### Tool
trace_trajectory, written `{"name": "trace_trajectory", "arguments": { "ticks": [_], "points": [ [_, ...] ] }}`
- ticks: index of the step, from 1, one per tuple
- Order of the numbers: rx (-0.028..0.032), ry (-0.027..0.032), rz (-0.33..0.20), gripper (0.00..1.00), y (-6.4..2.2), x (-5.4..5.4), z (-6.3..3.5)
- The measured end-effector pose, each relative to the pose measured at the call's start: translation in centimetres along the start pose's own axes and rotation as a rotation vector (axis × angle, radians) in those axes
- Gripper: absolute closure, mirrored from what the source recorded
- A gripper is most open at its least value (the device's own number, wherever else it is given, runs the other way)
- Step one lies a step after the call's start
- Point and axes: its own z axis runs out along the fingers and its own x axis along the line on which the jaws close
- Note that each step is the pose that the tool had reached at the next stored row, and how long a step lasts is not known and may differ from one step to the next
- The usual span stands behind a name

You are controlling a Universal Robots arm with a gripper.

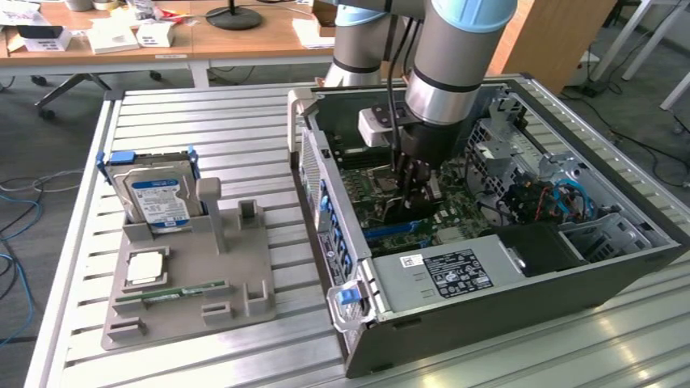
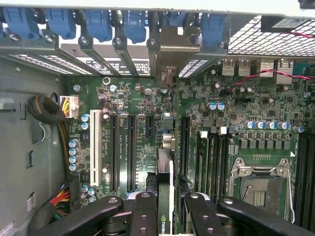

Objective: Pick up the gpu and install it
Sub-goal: 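Insert the gpu into the slot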

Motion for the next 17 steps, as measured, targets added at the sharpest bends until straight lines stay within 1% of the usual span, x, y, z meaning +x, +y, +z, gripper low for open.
{"name": "trace_trajectory", "arguments": {
  "ticks": [5,17],
  "points": [
    [0.0,-0.0003,0.0,0.74,0.23,-0.01,0.04],
    [0.0001,-0.0002,0.0,0.74,0.24,0.0,0.36]
  ]
}}
